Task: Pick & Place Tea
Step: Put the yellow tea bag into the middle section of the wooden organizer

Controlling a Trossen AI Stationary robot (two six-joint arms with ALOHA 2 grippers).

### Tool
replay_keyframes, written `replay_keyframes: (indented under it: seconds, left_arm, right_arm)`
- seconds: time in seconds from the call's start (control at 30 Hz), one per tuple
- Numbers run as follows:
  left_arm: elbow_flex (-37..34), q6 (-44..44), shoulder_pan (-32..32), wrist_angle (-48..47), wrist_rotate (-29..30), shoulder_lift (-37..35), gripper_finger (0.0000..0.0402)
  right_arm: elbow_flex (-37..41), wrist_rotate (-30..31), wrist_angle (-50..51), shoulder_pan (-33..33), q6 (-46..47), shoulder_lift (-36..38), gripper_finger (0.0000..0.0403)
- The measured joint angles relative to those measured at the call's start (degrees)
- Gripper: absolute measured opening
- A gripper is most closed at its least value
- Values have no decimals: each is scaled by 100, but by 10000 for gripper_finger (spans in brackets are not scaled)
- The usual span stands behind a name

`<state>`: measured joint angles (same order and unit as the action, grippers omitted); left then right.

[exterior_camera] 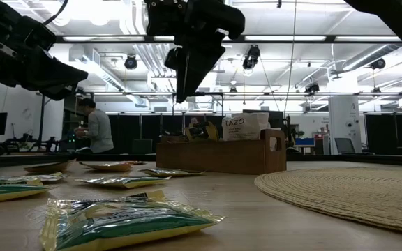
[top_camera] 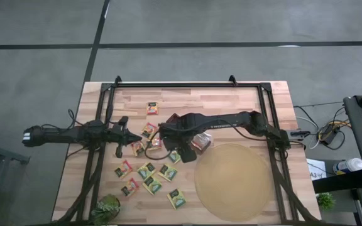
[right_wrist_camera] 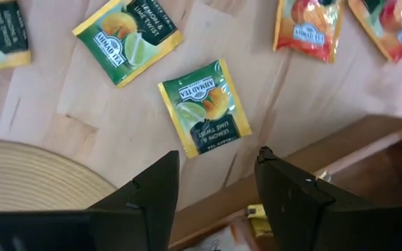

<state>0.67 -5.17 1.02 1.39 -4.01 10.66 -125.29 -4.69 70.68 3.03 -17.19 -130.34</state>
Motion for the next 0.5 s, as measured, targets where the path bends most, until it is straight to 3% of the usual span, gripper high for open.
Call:
replay_keyframes:
  seconds: [0.33, 0.5]
  left_arm:
    - [-2, 0, 1, 2, 1, 0, 0]
    - [0, 0, 0, 2, 0, 0, 0]
  right_arm:
    - [609, -1, -535, -2, 235, 0, 185]
    - [895, -13, -564, 0, 1124, 0, 185]
